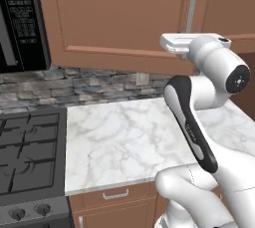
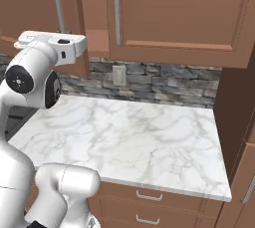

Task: Get the candle and the beer from the cabinet and move them to the dining counter.

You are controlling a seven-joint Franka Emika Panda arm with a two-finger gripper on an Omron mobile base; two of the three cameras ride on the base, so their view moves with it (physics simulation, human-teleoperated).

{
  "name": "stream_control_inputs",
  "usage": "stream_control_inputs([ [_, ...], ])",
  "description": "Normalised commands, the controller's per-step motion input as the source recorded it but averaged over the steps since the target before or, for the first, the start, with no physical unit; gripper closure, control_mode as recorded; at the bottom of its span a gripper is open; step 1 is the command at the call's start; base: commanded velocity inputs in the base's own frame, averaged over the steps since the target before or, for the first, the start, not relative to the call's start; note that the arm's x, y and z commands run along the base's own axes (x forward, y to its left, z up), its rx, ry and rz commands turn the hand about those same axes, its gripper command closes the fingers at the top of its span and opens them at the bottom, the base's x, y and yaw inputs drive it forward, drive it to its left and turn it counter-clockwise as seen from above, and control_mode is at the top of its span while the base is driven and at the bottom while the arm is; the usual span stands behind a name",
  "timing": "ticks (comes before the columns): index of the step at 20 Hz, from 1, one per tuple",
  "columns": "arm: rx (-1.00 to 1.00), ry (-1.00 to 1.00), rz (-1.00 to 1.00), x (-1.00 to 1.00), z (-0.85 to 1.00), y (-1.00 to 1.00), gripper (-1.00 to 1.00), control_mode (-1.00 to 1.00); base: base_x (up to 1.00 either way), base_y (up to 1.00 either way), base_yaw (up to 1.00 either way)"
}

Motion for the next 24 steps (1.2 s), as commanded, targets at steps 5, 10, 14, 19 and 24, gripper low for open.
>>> stream_control_inputs([
  [5, 0.00, 0.06, 0.00, -0.27, -0.09, 0.44, 1.00, -1.00, 0.00, 0.00, 0.00],
  [10, 0.00, 0.08, 0.00, -0.29, -0.10, 0.46, 1.00, -1.00, 0.00, 0.00, 0.00],
  [14, 0.00, 0.10, 0.00, -0.36, -0.12, 0.48, 1.00, -1.00, 0.00, 0.00, 0.00],
  [19, 0.00, 0.10, 0.00, -0.45, -0.08, 0.49, 1.00, -1.00, 0.00, 0.00, 0.00],
  [24, 0.00, 0.06, 0.00, -0.52, -0.07, 0.48, 1.00, -1.00, 0.00, 0.00, 0.00],
])
